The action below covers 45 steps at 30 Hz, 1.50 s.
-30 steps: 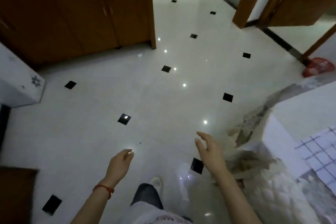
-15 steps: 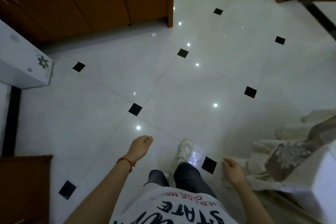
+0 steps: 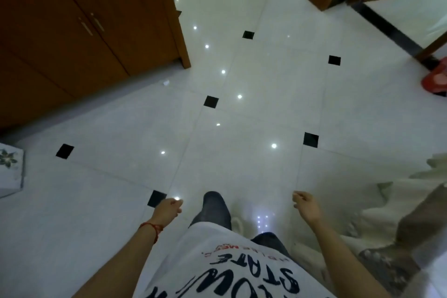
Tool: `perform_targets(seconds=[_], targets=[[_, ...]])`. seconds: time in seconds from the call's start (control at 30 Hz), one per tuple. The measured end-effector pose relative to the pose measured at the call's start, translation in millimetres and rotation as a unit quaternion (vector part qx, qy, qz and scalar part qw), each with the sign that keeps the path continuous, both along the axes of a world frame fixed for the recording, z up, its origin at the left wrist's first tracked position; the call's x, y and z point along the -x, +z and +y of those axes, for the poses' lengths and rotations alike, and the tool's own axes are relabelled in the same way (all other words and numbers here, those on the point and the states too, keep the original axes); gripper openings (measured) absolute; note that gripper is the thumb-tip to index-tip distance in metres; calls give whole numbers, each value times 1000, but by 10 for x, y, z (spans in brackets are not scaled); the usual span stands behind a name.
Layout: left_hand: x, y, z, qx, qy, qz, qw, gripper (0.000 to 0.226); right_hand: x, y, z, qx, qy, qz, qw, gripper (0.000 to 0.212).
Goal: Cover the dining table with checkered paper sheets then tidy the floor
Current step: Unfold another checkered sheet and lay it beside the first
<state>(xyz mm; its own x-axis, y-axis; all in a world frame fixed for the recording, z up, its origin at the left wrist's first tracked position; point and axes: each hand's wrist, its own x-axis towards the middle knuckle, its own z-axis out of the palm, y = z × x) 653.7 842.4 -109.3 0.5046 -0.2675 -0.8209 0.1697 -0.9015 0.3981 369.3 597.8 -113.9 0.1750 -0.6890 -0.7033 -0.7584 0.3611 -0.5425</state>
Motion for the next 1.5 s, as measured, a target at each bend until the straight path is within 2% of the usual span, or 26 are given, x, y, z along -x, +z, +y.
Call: perform_targets(seconds=[0.1, 0.23, 0.47, 0.57, 0.67, 0.8, 1.0, 1.07, 1.13, 1.33, 1.43, 1.5], targets=[[-327, -112, -404, -20, -13, 8, 1000, 27, -186, -1, -443, 22, -68, -29, 997, 31], [-845, -149, -1327, -12, -67, 13, 998, 29, -335, -35, -886, 18, -159, -42, 986, 24], [-1359, 19, -3426, -8, -248, 23, 968, 30, -341, 12, -1105, -58, -316, 7, 947, 32], [-1295, 129, -4340, 18, -320, 23, 947, 24, -299, -36, -1069, -95, -405, 14, 909, 31], [-1026, 217, -5087, 47, -379, 33, 923, 32, -261, -73, -963, -141, -509, 27, 849, 31], [-535, 233, -5810, 64, -458, 51, 885, 31, -146, -119, -978, -168, -612, 18, 773, 19], [112, 10, -6474, 30, -535, 40, 844, 19, 261, -206, -1626, -160, -668, -8, 726, 25], [205, -31, -6628, 5, -552, 25, 833, 19, 398, -176, -1905, -163, -660, -18, 733, 26], [259, -88, -6785, -12, -560, 11, 829, 21, 549, -149, -2197, -158, -649, -25, 744, 35], [462, -134, -7408, -69, -540, 4, 839, 21, 935, 19, -3041, -78, -651, -37, 754, 33], [681, -155, -7837, -93, -546, 9, 833, 19, 1111, 24, -3367, -47, -673, -49, 736, 24], [916, -162, -8209, -94, -563, 11, 821, 20, 1217, -39, -3524, -39, -702, -57, 709, 23]])
